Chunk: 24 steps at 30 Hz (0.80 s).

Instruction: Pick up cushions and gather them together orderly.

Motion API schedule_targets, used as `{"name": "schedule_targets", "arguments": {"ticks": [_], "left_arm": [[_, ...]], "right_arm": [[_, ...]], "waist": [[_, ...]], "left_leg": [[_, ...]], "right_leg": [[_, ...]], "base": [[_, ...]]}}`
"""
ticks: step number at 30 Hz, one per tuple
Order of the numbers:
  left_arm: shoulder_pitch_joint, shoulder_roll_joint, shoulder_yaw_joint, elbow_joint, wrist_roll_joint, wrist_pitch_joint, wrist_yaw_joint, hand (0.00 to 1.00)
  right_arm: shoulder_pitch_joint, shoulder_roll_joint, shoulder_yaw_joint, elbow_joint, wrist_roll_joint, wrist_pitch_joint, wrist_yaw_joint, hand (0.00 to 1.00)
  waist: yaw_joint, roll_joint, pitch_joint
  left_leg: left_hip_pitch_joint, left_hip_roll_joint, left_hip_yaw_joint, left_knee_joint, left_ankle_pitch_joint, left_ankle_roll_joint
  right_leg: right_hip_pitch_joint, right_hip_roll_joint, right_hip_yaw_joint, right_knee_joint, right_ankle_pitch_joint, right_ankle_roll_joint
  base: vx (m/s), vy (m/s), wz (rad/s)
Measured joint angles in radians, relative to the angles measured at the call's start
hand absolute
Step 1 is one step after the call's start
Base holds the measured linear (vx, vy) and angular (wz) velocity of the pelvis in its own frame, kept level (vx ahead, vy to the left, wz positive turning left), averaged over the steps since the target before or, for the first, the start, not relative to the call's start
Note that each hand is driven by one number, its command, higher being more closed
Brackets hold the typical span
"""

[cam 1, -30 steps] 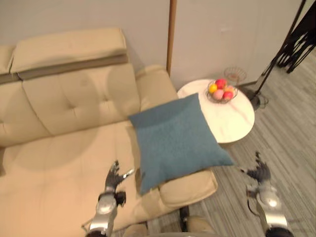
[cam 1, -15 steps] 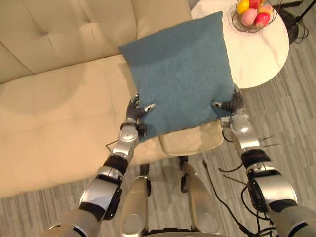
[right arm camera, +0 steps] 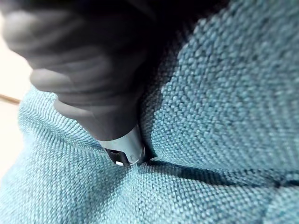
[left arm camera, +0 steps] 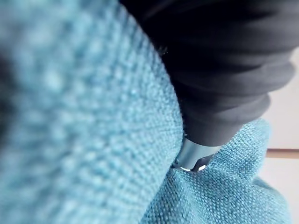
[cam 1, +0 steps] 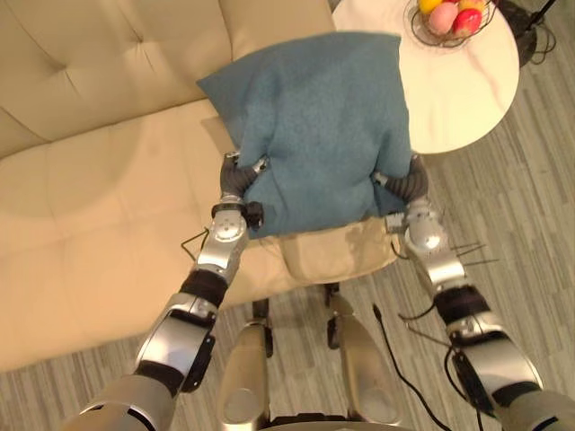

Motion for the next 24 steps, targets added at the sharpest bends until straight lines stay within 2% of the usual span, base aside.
{"name": "schedule_targets", "arguments": {"ticks": [2,7,9,12,13,14,15,16,18,20,21,22,23,24], "left_arm": [[0.102,0.001,0.0,-0.064,0.006,0.002,0.0,1.0],[0.406,0.004,0.009,-0.267,0.009,0.004,-0.001,1.0],[0.46,0.004,0.014,-0.312,0.021,0.002,-0.001,1.0],[0.492,0.004,0.039,-0.348,0.032,-0.007,-0.005,1.0],[0.492,0.003,0.045,-0.348,0.042,-0.007,-0.006,1.0],[0.492,0.0,0.047,-0.348,0.045,-0.007,-0.007,1.0],[0.49,-0.002,0.052,-0.347,0.046,-0.008,-0.017,1.0],[0.496,-0.012,0.05,-0.345,0.047,-0.007,-0.027,1.0],[0.525,-0.018,0.051,-0.345,0.047,-0.008,-0.028,1.0],[0.542,-0.018,0.055,-0.346,0.046,-0.009,-0.027,1.0],[0.541,-0.027,0.056,-0.347,0.045,-0.009,-0.027,1.0],[0.54,-0.04,0.058,-0.353,0.043,-0.009,-0.027,1.0],[0.542,-0.048,0.059,-0.354,0.042,-0.009,-0.027,1.0],[0.552,-0.056,0.059,-0.355,0.041,-0.008,-0.028,1.0]], "right_arm": [[0.081,0.012,0.01,-0.08,0.0,0.0,0.032,1.0],[0.243,0.031,0.034,-0.21,0.035,-0.012,0.124,1.0],[0.274,0.04,0.036,-0.23,0.037,-0.02,0.14,1.0],[0.281,0.06,0.041,-0.238,0.044,-0.041,0.146,1.0],[0.281,0.072,0.041,-0.238,0.056,-0.043,0.146,1.0],[0.282,0.074,0.041,-0.238,0.057,-0.045,0.146,1.0],[0.283,0.08,0.039,-0.238,0.058,-0.047,0.145,1.0],[0.311,0.088,0.036,-0.236,0.062,-0.049,0.145,1.0],[0.341,0.099,0.038,-0.235,0.065,-0.052,0.145,1.0],[0.339,0.106,0.049,-0.229,0.065,-0.059,0.145,1.0],[0.323,0.099,0.049,-0.228,0.066,-0.061,0.145,1.0],[0.299,0.09,0.049,-0.219,0.066,-0.065,0.145,1.0],[0.282,0.088,0.048,-0.197,0.067,-0.07,0.145,1.0],[0.265,0.09,0.049,-0.141,0.068,-0.07,0.145,1.0]], "waist": [[-0.001,0.0,-0.014],[0.012,0.002,-0.118],[0.03,-0.002,-0.148],[0.03,-0.001,-0.16],[0.032,-0.008,-0.169],[0.034,-0.004,-0.176],[0.026,0.003,-0.173],[0.023,0.001,-0.174],[0.032,-0.001,-0.179],[0.05,-0.013,-0.208],[0.068,0.0,-0.224],[0.085,0.027,-0.233],[0.083,0.048,-0.229],[0.085,0.061,-0.228]], "left_leg": [[0.035,-0.003,0.006,-0.013,-0.001,0.002],[0.137,0.009,0.057,-0.041,-0.019,0.003],[0.153,0.013,0.087,-0.036,-0.03,0.003],[0.136,0.01,0.11,0.015,-0.045,0.016],[0.119,-0.001,0.109,0.031,-0.036,0.03],[0.108,0.011,0.106,0.026,-0.024,0.045],[0.101,0.012,0.102,0.028,-0.015,0.052],[0.112,-0.001,0.068,0.041,-0.006,0.054],[0.112,-0.014,0.01,0.066,0.003,0.043],[0.043,-0.027,-0.056,0.085,0.03,0.022],[-0.021,-0.022,-0.096,0.068,0.076,0.001],[-0.07,0.001,-0.133,0.013,0.135,-0.019],[-0.081,0.019,-0.156,-0.016,0.167,-0.02],[-0.068,0.048,-0.174,-0.094,0.231,-0.025]], "right_leg": [[0.033,0.002,0.004,-0.015,0.0,0.0],[0.112,0.017,0.048,-0.049,0.0,0.0],[0.115,0.023,0.079,-0.049,0.002,0.0],[0.103,0.022,0.1,-0.017,0.006,0.008],[0.076,0.016,0.113,0.005,0.015,0.032],[0.072,0.011,0.117,0.006,0.01,0.06],[-0.007,0.014,0.119,0.283,-0.163,0.031],[-0.029,-0.003,0.11,0.546,-0.303,0.022],[0.031,-0.031,0.109,0.738,-0.405,0.079],[0.092,-0.028,0.119,0.697,-0.476,0.061],[0.097,-0.012,0.113,0.582,-0.5,0.05],[0.097,0.013,0.091,0.463,-0.495,0.022],[0.093,0.034,0.068,0.436,-0.464,0.009],[0.091,0.06,0.027,0.423,-0.438,-0.013]], "base": [[0.07,0.023,-0.09],[0.08,0.022,-0.24],[0.01,0.042,-0.49],[-0.08,0.046,-0.28],[-0.16,0.044,-0.18],[-0.16,0.033,0.02],[-0.13,0.016,0.54],[-0.12,-0.022,0.78],[-0.12,-0.116,1.05],[-0.27,-0.276,1.0],[-0.34,-0.273,0.76],[-0.3,-0.199,0.7],[-0.35,-0.214,0.65],[-0.29,-0.208,0.54]]}}
